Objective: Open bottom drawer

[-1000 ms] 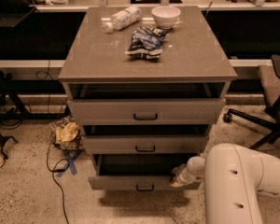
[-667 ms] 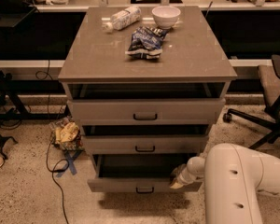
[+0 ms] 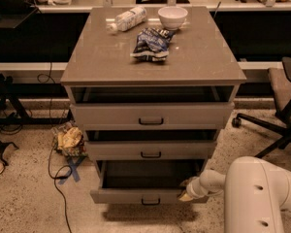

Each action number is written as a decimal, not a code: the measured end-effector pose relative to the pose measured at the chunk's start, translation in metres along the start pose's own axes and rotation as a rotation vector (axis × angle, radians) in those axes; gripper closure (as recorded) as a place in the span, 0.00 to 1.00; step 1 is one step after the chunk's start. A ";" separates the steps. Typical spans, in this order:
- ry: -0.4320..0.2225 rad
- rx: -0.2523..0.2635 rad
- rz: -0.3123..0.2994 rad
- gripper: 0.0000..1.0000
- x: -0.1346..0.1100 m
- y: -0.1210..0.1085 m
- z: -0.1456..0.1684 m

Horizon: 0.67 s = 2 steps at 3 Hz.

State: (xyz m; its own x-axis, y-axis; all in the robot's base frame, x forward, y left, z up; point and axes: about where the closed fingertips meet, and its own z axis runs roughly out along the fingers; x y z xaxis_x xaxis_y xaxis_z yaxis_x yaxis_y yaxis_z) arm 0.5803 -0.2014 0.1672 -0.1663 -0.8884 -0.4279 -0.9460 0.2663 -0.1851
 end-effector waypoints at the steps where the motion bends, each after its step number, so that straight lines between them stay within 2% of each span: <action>1: 0.000 0.000 0.000 0.34 0.000 0.000 0.000; 2: -0.001 -0.003 0.000 0.11 -0.001 0.002 0.002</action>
Offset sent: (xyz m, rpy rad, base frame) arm 0.0000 0.0000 0.0000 0.0000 0.0000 0.0000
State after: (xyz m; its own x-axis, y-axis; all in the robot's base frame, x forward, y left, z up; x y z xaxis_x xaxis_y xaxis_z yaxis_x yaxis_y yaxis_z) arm 0.5792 -0.1997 0.1658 -0.1659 -0.8880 -0.4288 -0.9469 0.2650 -0.1823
